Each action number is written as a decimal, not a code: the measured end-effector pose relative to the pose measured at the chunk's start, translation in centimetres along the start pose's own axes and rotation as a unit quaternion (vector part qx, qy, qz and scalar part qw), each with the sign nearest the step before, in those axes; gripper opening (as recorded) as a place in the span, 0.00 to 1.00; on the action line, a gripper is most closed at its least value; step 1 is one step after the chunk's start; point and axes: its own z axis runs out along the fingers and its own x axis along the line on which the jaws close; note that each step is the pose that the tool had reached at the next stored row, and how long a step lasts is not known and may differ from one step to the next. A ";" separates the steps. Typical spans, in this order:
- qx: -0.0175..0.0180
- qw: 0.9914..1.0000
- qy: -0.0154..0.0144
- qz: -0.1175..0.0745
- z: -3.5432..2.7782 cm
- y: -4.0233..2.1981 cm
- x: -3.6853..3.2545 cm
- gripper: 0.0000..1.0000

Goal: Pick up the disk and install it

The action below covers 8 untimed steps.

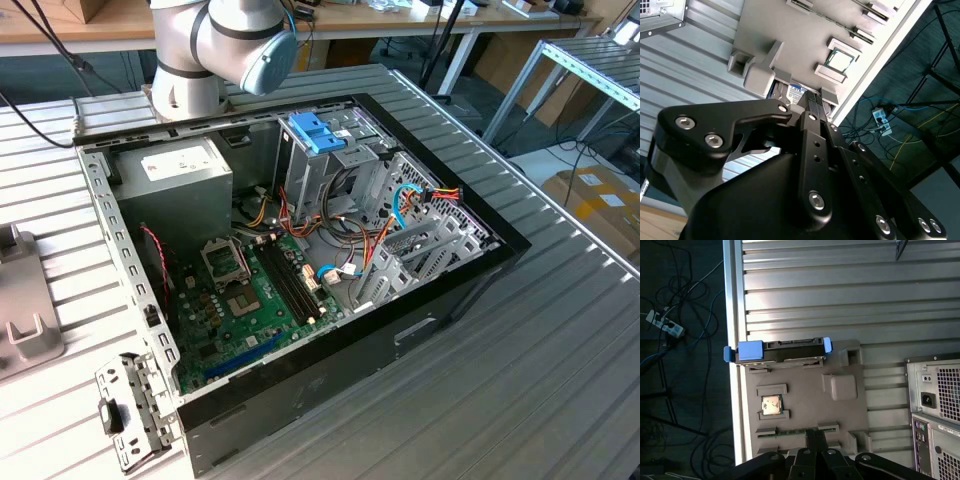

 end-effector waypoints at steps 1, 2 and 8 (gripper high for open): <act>0.000 1.000 0.000 0.000 0.00 0.00 0.00 0.11; 0.000 1.000 0.000 0.000 0.00 0.00 0.00 0.11; 0.000 1.000 0.000 -0.010 0.00 0.00 0.01 0.11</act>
